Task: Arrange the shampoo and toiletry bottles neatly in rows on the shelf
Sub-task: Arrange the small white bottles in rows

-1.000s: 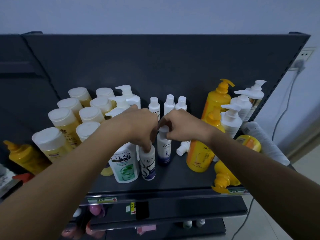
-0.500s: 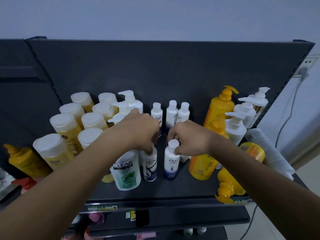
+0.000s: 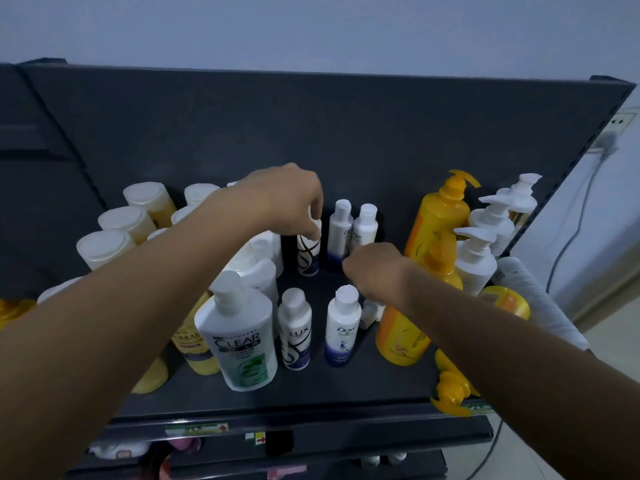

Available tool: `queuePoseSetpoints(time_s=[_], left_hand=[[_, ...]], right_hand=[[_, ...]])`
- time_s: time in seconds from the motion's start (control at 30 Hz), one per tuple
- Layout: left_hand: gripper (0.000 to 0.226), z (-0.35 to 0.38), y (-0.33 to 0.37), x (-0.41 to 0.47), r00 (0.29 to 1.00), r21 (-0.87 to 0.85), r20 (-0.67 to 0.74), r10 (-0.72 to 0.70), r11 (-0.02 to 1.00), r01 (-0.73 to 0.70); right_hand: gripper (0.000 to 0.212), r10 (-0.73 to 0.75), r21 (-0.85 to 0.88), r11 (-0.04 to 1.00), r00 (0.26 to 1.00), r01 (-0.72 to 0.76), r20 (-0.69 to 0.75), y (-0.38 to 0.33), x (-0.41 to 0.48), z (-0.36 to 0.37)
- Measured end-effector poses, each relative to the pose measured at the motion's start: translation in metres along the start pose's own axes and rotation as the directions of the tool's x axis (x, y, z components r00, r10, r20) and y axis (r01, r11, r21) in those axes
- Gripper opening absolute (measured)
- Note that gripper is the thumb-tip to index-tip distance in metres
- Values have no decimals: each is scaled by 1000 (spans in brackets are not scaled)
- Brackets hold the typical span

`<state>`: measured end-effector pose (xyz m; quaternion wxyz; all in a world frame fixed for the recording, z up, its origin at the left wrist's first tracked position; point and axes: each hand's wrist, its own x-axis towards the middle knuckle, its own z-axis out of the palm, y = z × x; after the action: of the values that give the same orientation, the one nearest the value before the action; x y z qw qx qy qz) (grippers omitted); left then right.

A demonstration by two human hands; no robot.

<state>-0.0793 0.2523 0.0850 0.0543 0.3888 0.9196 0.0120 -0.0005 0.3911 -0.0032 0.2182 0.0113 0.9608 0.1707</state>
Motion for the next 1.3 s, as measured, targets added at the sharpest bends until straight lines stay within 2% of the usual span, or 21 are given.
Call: queuePoseSetpoints(time_s=[0.17,0.27,0.37,0.47,0.57,0.6,0.63,0.73,0.87,0.93,1.07,1.17,1.3], left_hand=[[30,2,-5,6,999,-85,-35,26,996,-29],[29,7,-10,7,999,-94,-37,23,995,-26],[26,11,-14,8,999,-97,-33,16,995,-19],[24,14,-14,9,1000,-95,-26,14,995,-16],[25,16,-15,8,1000,-91,-15,12,996,-13],[25,17,-15,7,1000,-85,-14,11,996,-12],[25,17,-15,7,1000,-78,-13,11,997,-11],[25,19,-17,6,1000,-66,-14,8,998,-9],[24,17,-17,4,1000,-66,-22,3,998,-4],[23,16,-16,4,999,-39,-38,5,999,-7],[22,15,-11,8,998,17,-63,3,1000,-2],[23,15,-8,12,998,30,-56,-7,999,8],[26,17,-9,14,999,39,-35,1,999,0]], right_hand=[[44,8,11,1000,975,-11,221,-10,22,22],[55,-9,10,1000,969,7,248,-9,29,32],[43,-47,50,998,980,38,192,-10,37,37],[10,-100,27,995,988,98,120,-10,38,36],[37,-148,25,989,988,148,37,-7,35,36],[39,-149,11,989,989,149,3,-6,35,37],[36,-131,21,991,991,131,-18,-6,36,37],[6,-107,20,994,987,110,-120,-6,34,29],[20,-18,-17,1000,971,15,-238,3,23,6],[37,56,47,998,967,-46,-247,13,14,-8],[35,133,195,978,945,-76,-297,31,-1,-25],[55,98,204,978,948,-36,-302,34,-19,-36],[50,29,198,980,949,35,-314,34,-35,-49]])
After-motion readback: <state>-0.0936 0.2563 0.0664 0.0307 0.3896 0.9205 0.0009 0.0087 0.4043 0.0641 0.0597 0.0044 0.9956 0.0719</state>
